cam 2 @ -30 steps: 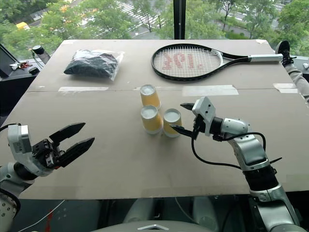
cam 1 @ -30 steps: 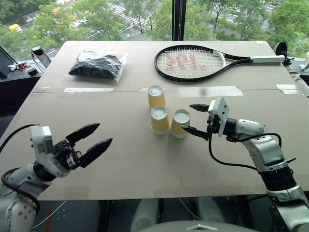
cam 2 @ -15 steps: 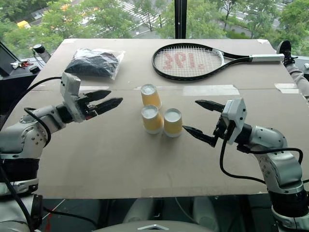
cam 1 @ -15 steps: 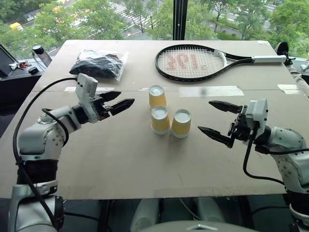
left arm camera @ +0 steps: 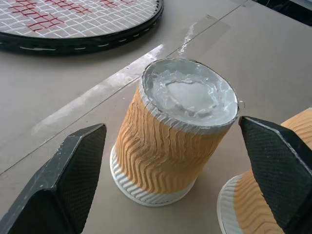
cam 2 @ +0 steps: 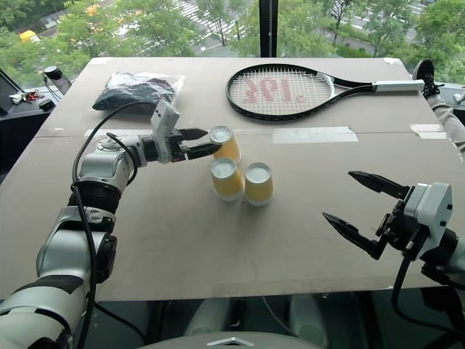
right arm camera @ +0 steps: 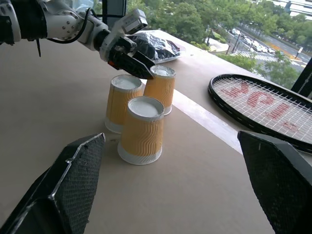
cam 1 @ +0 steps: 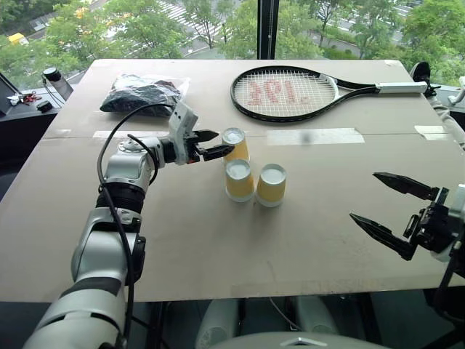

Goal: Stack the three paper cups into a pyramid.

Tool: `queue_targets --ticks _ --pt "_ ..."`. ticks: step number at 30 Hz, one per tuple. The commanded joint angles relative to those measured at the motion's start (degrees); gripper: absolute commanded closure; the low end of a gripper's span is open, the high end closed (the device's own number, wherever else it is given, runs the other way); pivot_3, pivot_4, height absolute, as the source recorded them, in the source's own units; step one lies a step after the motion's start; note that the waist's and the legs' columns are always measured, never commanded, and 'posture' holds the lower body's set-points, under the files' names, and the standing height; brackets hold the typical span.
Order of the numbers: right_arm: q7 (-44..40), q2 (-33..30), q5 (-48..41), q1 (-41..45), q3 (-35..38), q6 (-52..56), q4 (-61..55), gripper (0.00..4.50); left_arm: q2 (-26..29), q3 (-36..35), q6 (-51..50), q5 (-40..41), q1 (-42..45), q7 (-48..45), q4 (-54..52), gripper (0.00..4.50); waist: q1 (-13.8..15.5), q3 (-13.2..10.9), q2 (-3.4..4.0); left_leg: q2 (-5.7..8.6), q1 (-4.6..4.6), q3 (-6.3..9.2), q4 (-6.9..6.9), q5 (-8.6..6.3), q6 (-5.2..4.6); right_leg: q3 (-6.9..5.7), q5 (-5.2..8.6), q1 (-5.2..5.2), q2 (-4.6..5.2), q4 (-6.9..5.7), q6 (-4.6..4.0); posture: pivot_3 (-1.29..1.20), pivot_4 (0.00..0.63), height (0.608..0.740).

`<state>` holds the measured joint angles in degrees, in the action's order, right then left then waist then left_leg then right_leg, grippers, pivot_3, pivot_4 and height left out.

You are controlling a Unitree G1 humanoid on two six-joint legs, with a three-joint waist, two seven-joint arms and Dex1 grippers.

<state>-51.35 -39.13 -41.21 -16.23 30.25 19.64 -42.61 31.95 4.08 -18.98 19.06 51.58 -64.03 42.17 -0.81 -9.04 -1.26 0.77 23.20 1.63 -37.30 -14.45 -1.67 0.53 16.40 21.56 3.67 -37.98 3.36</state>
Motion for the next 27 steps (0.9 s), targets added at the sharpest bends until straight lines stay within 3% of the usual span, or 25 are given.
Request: queue_targets --ticks 1,8,15,19,22,27 --pt "-2.2 -2.59 -2.42 0.29 3.21 -1.08 -0.35 0.16 -0.28 -0.88 2.2 -1.66 2.57 -1.64 1.92 0.0 0.03 0.0 0.0 0.0 0.0 0.01 0.0 0.0 0.0 -0.01 0.0 0.0 0.0 -0.01 0.0 0.0 0.15 0.74" --pt "-5.34 -8.1 -6.4 7.13 2.9 0.38 5.08 0.16 -2.15 -1.38 4.52 -3.78 4.22 -2.42 5.47 0.0 0.19 -0.02 -0.03 0.01 0.04 0.04 -0.09 0.0 -0.01 -0.05 -0.01 -0.02 0.0 -0.01 0.03 0.0 0.15 0.74" --pt "-6.14 -10.0 -8.1 8.62 2.57 1.6 5.57 0.16 -3.53 -2.27 5.96 -4.91 4.79 -1.39 7.34 0.0 0.34 -0.02 -0.03 0.02 0.48 0.35 -0.33 0.03 0.04 -0.45 -0.01 0.13 0.04 0.02 0.03 0.0 0.15 0.74" --pt "-5.58 -9.7 -8.27 8.18 2.42 1.76 4.73 0.0 -4.26 -3.23 6.89 -4.94 4.91 -1.83 8.24 1.77 0.43 -0.02 -0.04 0.03 0.5 0.4 -0.36 0.03 0.04 -0.51 -0.01 0.12 0.04 0.01 0.03 0.0 0.15 0.74" --pt "-5.28 -9.37 -8.15 7.47 2.58 1.76 4.27 0.0 -4.3 -3.87 7.28 -4.84 4.7 -2.43 8.07 2.56 0.44 -0.02 -0.03 0.03 0.5 0.42 -0.39 0.02 0.03 -0.53 -0.01 0.11 0.04 0.0 0.03 0.0 0.15 0.74" --pt "-4.25 -8.42 -7.66 5.92 2.46 1.62 3.11 0.0 -2.54 -6.27 4.45 -2.7 5.12 -4.4 4.1 2.71 0.31 -0.02 -0.04 0.03 0.52 0.42 -0.4 0.09 0.15 -0.53 -0.01 0.11 0.04 -0.01 0.03 0.0 0.15 0.74"
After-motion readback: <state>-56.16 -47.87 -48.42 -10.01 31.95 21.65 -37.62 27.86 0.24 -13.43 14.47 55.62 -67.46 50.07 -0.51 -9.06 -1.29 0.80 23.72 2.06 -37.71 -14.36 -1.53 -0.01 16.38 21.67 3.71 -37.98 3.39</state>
